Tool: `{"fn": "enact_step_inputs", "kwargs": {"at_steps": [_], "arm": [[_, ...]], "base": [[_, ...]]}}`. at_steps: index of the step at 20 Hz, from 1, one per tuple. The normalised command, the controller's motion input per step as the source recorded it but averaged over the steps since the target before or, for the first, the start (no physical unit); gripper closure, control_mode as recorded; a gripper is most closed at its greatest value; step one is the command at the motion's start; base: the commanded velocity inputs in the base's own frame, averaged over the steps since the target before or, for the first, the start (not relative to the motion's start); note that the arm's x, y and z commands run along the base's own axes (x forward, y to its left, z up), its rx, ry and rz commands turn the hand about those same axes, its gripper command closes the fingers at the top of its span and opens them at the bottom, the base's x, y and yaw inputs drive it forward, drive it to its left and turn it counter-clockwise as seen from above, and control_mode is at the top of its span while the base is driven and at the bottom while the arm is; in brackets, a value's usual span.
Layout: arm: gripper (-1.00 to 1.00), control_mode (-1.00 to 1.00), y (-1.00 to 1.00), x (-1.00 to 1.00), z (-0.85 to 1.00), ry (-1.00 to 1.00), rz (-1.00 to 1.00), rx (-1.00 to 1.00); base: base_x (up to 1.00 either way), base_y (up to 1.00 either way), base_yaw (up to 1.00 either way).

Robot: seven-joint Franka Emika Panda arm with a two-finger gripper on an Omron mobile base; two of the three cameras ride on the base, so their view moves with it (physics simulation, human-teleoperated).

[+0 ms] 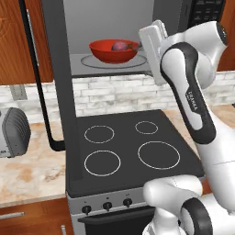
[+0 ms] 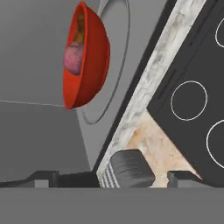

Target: The microwave is finished heating the chicken drumstick and onion. Take the bowl containing the food and place it on the dining counter.

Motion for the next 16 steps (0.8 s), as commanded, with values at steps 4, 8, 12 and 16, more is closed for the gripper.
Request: {"fn": "enact_step_inputs", "kwargs": {"at_steps": [4,8,12,16], "arm": [[-1.0,-1.0,-0.73,0.81,-0.01,0.21,0.03,-0.03],[-1.0,-1.0,-0.17,0.83,-0.21,0.0,0.06,0.0],[-1.0,-1.0,0.05,1.0,-0.02,0.05,0.01,-0.01],[-1.0,-1.0,0.21,0.99,-0.1,0.02,0.03,-0.04]], "base": [[0.0,0.0,0.0],[0.0,0.0,0.0],[0.0,0.0,0.0],[0.0,0.0,0.0]]}}
